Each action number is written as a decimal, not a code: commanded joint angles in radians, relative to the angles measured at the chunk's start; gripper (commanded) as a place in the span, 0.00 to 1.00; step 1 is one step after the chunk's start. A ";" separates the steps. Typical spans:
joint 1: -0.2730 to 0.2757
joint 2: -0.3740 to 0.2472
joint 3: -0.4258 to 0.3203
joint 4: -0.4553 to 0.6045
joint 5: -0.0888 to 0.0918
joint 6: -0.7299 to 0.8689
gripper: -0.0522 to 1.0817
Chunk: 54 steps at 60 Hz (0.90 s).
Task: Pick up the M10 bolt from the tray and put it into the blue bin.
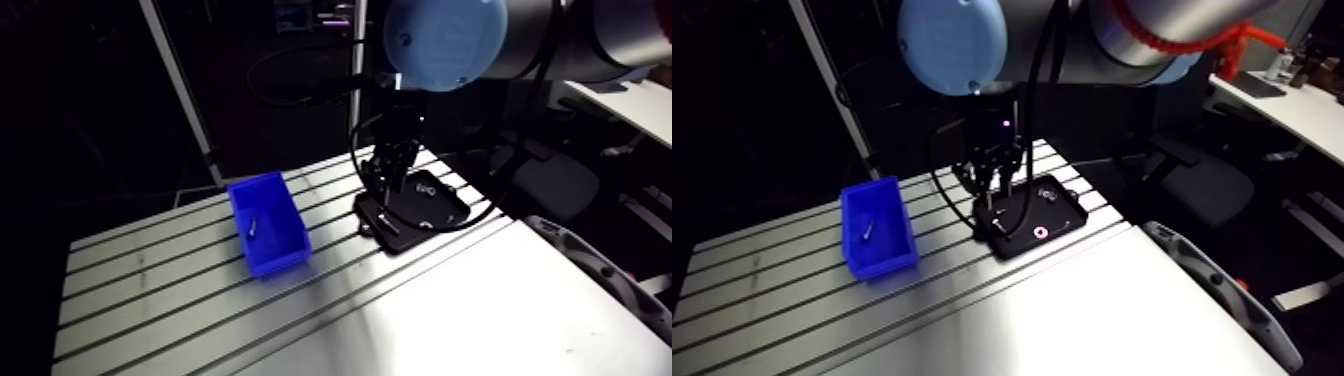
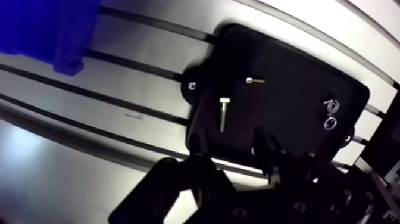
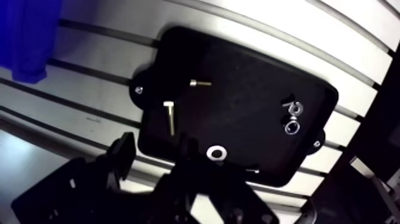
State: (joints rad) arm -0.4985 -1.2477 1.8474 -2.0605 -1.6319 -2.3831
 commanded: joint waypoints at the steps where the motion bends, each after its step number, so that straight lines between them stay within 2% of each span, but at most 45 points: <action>1: -0.001 0.036 0.005 -0.011 -0.001 -0.005 0.48; 28: -0.003 0.064 0.014 -0.013 -0.001 -0.014 0.48; 39: -0.015 0.071 0.020 -0.047 -0.001 -0.018 0.48; 54: -0.015 0.078 0.031 -0.059 -0.001 -0.028 0.52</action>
State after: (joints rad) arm -0.5123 -1.1755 1.8710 -2.1095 -1.6329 -2.4065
